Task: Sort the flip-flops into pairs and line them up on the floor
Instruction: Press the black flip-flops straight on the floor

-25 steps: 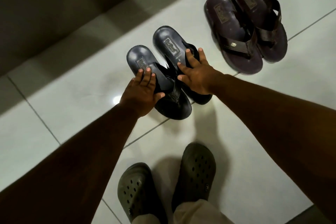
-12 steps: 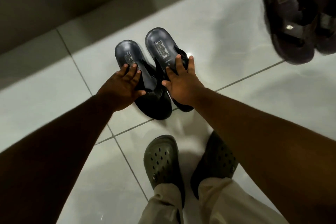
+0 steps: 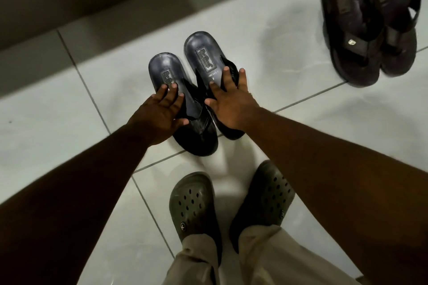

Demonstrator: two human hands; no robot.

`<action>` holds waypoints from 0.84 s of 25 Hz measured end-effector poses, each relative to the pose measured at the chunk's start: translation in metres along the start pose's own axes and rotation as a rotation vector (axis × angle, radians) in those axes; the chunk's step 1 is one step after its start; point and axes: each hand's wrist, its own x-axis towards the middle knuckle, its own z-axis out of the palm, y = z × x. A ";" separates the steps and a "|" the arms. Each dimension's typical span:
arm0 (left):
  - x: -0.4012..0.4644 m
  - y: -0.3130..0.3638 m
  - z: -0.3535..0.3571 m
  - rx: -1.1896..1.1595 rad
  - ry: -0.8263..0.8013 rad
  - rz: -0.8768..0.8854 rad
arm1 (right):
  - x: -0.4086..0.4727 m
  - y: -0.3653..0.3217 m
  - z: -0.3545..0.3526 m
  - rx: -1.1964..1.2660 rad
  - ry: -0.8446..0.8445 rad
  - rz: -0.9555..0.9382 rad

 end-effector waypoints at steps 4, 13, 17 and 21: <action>-0.001 0.005 -0.009 0.003 0.002 0.002 | -0.002 0.007 0.000 -0.013 -0.057 0.026; 0.003 0.070 -0.092 -0.102 0.002 0.005 | -0.069 0.114 -0.090 -0.045 0.133 0.145; 0.075 0.142 -0.132 -0.062 0.033 0.082 | -0.074 0.213 -0.132 -0.057 0.215 0.309; 0.165 0.233 -0.139 -0.085 0.123 0.118 | -0.056 0.327 -0.159 -0.117 0.268 0.351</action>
